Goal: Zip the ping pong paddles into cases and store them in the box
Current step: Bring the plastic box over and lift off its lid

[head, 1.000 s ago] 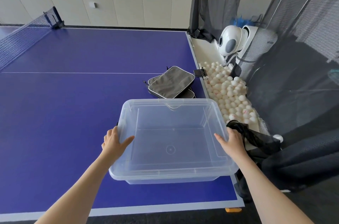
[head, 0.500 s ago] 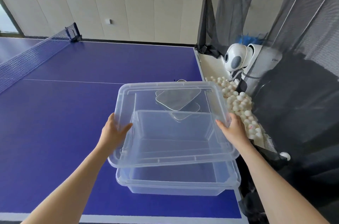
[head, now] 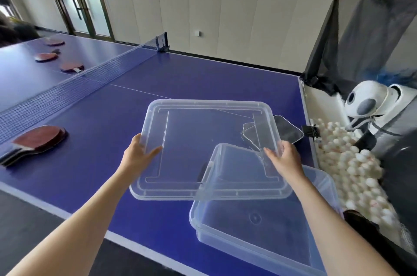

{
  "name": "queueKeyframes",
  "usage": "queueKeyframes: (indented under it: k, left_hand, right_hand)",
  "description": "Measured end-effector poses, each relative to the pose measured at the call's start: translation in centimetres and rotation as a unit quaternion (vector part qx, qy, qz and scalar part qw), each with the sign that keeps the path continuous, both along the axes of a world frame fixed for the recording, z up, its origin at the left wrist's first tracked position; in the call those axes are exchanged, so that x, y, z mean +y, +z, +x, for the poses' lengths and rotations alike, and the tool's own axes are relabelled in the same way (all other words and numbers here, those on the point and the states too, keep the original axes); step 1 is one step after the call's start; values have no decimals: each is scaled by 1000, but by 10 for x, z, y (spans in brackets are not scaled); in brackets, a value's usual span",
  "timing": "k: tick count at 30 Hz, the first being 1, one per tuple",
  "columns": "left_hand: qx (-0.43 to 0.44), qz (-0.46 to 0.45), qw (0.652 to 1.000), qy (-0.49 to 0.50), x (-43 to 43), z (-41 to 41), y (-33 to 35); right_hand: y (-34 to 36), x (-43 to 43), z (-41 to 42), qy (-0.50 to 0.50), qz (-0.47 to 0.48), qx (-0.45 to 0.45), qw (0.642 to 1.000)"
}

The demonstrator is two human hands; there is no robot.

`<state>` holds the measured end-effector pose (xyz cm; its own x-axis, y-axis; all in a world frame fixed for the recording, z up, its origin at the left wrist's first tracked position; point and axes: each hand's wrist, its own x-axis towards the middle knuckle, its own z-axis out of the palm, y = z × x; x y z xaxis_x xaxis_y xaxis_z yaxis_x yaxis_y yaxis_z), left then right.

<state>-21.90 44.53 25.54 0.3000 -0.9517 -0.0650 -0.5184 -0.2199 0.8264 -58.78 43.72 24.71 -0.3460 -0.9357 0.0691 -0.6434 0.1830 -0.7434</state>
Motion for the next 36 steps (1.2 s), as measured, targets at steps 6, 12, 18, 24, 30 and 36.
queueKeyframes:
  k: [6,12,18,24,30,36]
  left_hand:
    - [3,3,1000,12,-28,74,-3]
    - [0,-5,1000,-10,-75,168,1]
    - [-22,6,999,-49,-128,254,7]
    - [-36,0,996,-83,-176,287,11]
    - [-62,10,991,-121,-228,278,8]
    - [-90,20,984,-150,-290,252,-2]
  right_hand:
    - [6,-32,70,20,8,-7,1000]
    - [2,-64,164,-8,15,8,1000]
    - [-1,-86,248,-46,17,-7,999]
    - [3,-108,283,-75,22,-3,997]
    - [3,-141,278,-95,17,1,995]
    - [-13,-185,253,-115,36,-9,993]
